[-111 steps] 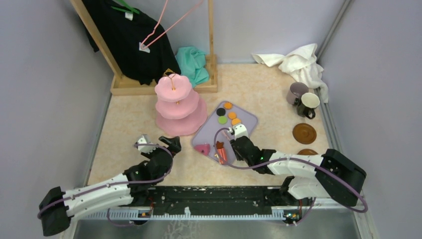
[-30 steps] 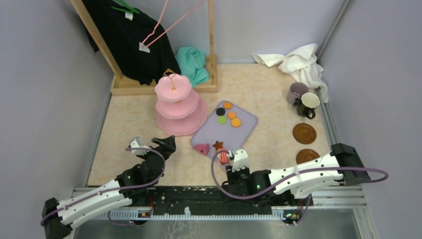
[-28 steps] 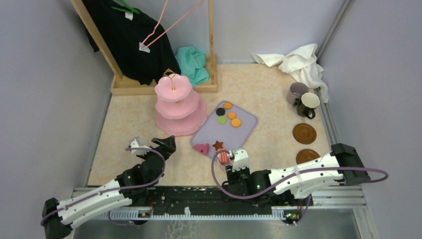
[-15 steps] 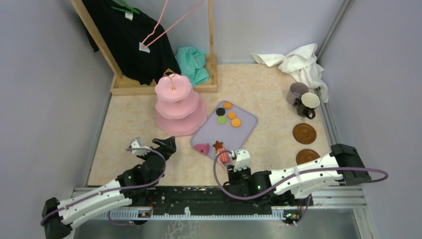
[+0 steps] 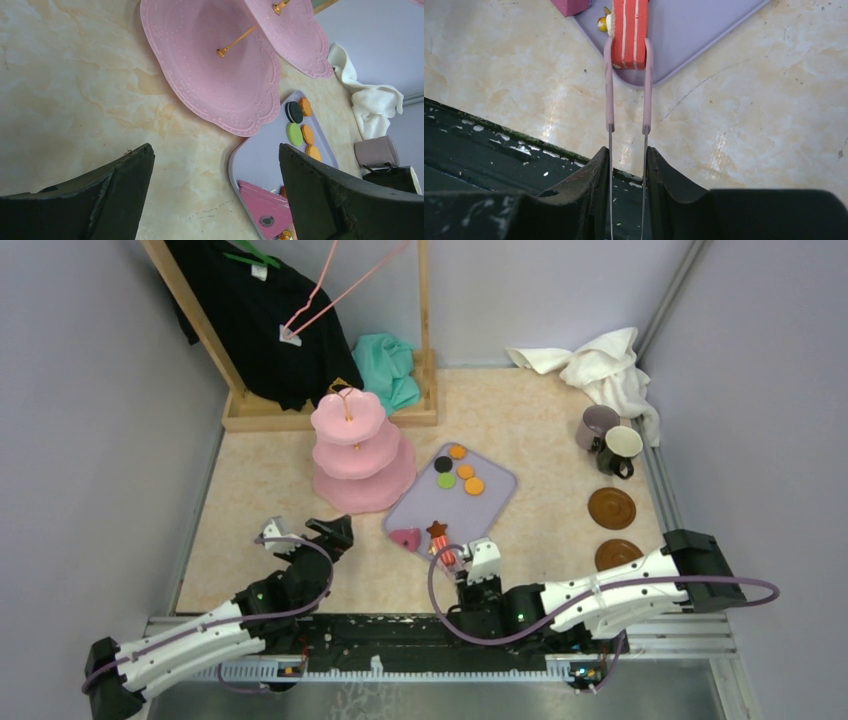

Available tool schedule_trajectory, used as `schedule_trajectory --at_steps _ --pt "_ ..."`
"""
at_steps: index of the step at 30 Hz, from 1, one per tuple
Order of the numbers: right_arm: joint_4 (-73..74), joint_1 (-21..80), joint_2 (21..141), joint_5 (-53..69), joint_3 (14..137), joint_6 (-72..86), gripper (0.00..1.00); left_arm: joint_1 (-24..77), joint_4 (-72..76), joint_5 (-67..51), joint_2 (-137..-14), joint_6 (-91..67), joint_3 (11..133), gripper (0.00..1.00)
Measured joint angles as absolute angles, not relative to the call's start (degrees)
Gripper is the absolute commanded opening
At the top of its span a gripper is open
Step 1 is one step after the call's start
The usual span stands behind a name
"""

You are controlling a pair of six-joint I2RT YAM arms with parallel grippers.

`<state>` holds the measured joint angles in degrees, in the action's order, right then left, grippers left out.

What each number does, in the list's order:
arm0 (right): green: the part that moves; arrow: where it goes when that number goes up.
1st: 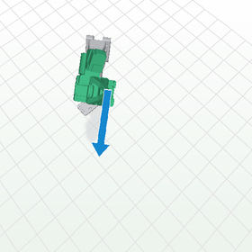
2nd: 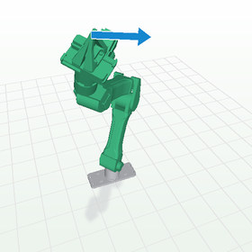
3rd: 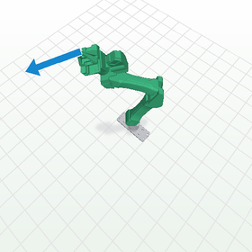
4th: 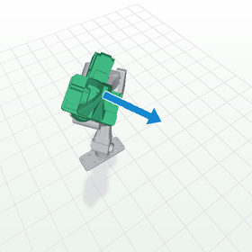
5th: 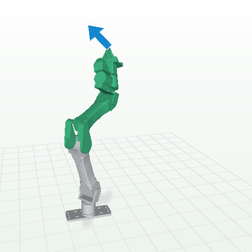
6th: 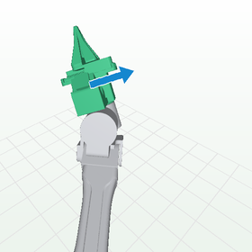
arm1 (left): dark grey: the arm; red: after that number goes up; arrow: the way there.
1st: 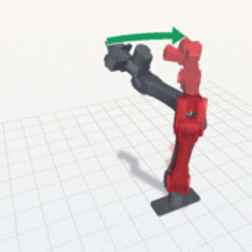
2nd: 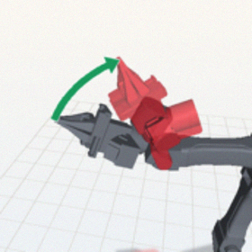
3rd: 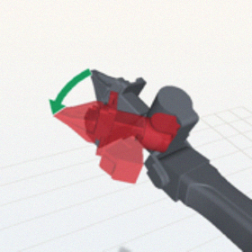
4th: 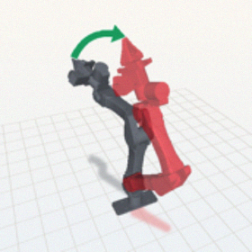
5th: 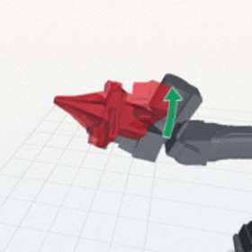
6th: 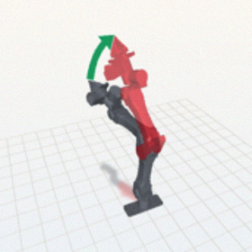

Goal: Serve the afternoon tea

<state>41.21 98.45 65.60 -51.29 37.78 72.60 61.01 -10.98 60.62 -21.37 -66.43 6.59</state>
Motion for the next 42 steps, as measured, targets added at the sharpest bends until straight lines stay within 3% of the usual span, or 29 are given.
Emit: schedule_trajectory --at_steps 7,26,34,42 --pt "39.70 98.48 65.63 -52.18 37.52 68.44 0.08 61.01 -13.89 61.58 -20.91 -67.53 6.94 0.99" --pt "44.47 101.62 70.89 -59.51 49.21 58.22 0.06 61.01 -29.65 72.79 -18.90 -78.28 14.74 0.99" --pt "35.11 98.70 70.89 -58.28 51.11 46.30 0.05 61.01 -32.12 75.53 -20.58 -83.02 16.91 0.99" --pt "20.49 88.40 72.16 -50.26 51.11 33.78 0.04 61.04 -36.49 77.80 -26.52 -91.59 18.83 0.99"
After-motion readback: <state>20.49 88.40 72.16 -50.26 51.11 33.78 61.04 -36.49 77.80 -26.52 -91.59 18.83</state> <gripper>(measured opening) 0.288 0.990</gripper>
